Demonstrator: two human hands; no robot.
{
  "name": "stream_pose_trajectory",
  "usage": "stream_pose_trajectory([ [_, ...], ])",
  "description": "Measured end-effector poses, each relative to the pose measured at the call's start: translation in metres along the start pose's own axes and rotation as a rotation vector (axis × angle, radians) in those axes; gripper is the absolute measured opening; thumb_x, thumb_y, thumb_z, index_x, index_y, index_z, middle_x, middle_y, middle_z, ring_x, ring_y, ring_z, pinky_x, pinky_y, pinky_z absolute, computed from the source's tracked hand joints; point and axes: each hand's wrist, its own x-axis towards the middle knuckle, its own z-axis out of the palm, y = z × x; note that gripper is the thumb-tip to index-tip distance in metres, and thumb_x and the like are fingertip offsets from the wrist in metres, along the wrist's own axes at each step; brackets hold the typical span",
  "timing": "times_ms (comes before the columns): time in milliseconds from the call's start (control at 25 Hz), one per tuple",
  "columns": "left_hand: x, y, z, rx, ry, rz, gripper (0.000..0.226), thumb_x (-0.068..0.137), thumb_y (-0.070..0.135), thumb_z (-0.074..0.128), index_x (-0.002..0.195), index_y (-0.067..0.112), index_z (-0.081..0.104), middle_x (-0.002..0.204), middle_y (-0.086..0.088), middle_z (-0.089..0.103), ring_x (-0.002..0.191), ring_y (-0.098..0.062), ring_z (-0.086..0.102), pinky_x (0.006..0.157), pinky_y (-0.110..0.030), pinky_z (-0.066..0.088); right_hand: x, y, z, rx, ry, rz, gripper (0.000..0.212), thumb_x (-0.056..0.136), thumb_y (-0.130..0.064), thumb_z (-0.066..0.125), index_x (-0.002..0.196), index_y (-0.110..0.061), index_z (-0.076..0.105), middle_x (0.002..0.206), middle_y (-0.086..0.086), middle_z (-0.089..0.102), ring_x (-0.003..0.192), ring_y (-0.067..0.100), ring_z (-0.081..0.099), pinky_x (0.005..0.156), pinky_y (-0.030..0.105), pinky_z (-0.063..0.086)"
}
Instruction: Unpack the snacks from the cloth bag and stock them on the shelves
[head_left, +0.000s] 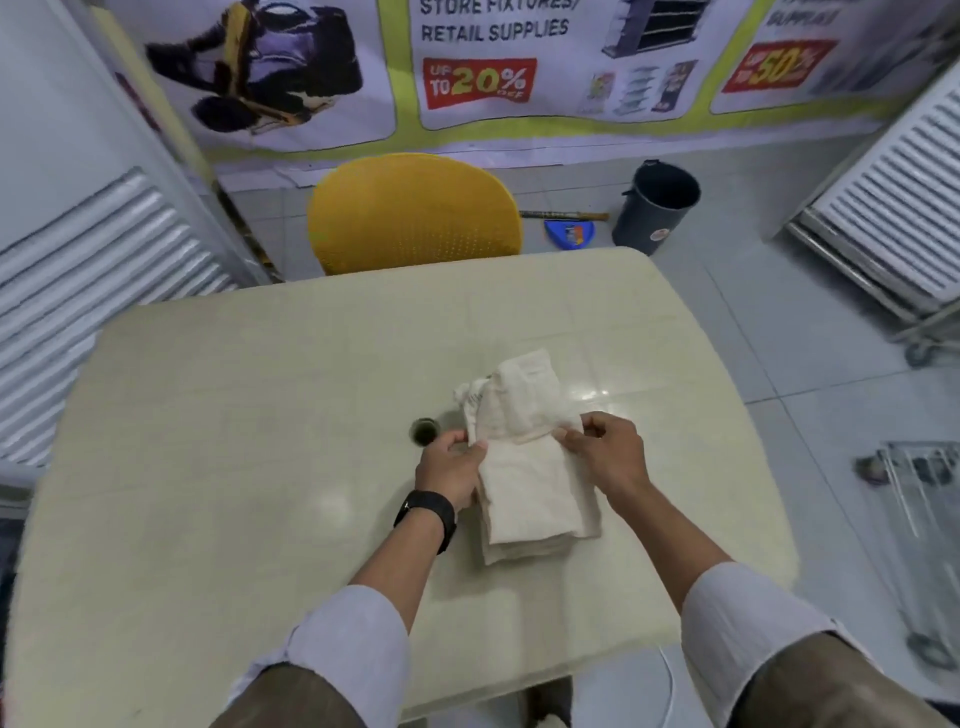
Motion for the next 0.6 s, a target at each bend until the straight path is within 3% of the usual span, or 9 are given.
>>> stream_pose_trajectory([
  [80, -0.007, -0.018, 0.063, 0.043, -0.017, -0.025, 0.036, 0.083, 0.035, 0.075, 0.117, 0.022, 0.07, 0.113, -0.006, 0.075, 0.102, -0.033, 0.072, 0.088, -0.055, 0.06, 0.006, 0.036, -0.053, -0.028, 0.031, 0.038, 0.025, 0.076, -0.029, 0.088, 0.06, -0.029, 0.068, 0.051, -0.016, 0.058, 0.047, -0.001, 0.05, 0.047, 0.014, 0.038],
  [200, -0.004, -0.044, 0.117, 0.117, 0.042, -0.039, 0.037, 0.082, 0.038, 0.077, 0.115, 0.022, 0.073, 0.112, -0.003, 0.075, 0.104, -0.031, 0.071, 0.093, -0.05, 0.058, 0.019, 0.085, -0.089, -0.075, 0.036, 0.09, 0.027, 0.077, -0.031, 0.087, 0.063, -0.022, 0.066, 0.056, -0.013, 0.058, 0.057, 0.01, 0.052, 0.058, 0.027, 0.041],
  [400, 0.009, -0.075, 0.146, 0.318, 0.231, -0.027, 0.025, 0.075, 0.051, 0.077, 0.089, 0.032, 0.068, 0.095, 0.002, 0.075, 0.088, -0.028, 0.072, 0.083, -0.043, 0.062, 0.037, 0.136, -0.09, -0.143, 0.031, 0.075, 0.027, 0.075, -0.04, 0.086, 0.071, -0.022, 0.066, 0.058, -0.011, 0.058, 0.059, 0.011, 0.054, 0.056, 0.029, 0.037],
  [520, 0.007, -0.071, 0.142, 0.307, 0.174, 0.018, 0.035, 0.077, 0.052, 0.076, 0.102, 0.029, 0.07, 0.104, 0.001, 0.073, 0.093, -0.028, 0.072, 0.085, -0.045, 0.062, 0.039, 0.129, -0.09, -0.178, 0.043, 0.062, 0.023, 0.074, -0.041, 0.083, 0.08, -0.024, 0.068, 0.073, -0.01, 0.066, 0.075, 0.017, 0.064, 0.063, 0.032, 0.045],
  [600, -0.006, -0.066, 0.129, 0.306, 0.088, 0.019, 0.055, 0.078, 0.056, 0.074, 0.123, 0.026, 0.065, 0.117, 0.003, 0.068, 0.106, -0.028, 0.069, 0.093, -0.044, 0.058, 0.026, 0.114, -0.095, -0.282, 0.014, 0.066, 0.037, 0.077, -0.038, 0.079, 0.111, -0.027, 0.068, 0.103, -0.003, 0.071, 0.101, 0.025, 0.067, 0.081, 0.037, 0.053],
])
